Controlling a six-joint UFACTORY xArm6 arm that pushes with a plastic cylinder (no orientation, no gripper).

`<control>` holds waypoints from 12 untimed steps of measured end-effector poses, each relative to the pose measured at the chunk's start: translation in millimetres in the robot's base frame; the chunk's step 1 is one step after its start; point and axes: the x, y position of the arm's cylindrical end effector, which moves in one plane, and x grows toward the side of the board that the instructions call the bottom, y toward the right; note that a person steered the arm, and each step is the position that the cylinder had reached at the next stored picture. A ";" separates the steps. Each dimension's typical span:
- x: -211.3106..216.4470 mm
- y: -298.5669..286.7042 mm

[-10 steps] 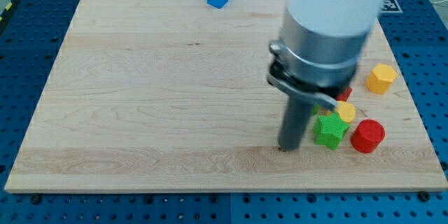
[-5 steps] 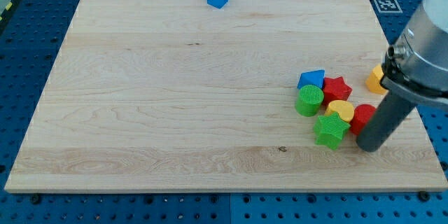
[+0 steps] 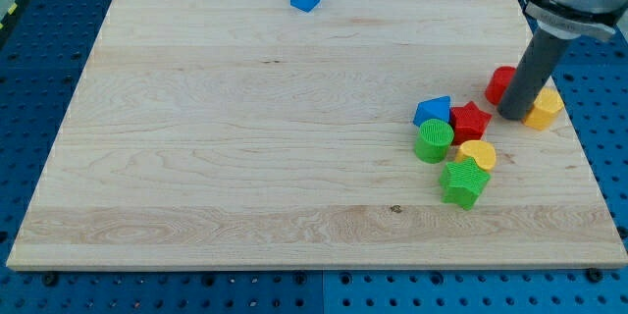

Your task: Slide red circle to the top right

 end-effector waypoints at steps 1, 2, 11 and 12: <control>-24.6 0.8; -51.1 0.8; -151.6 -20.6; -153.2 -12.2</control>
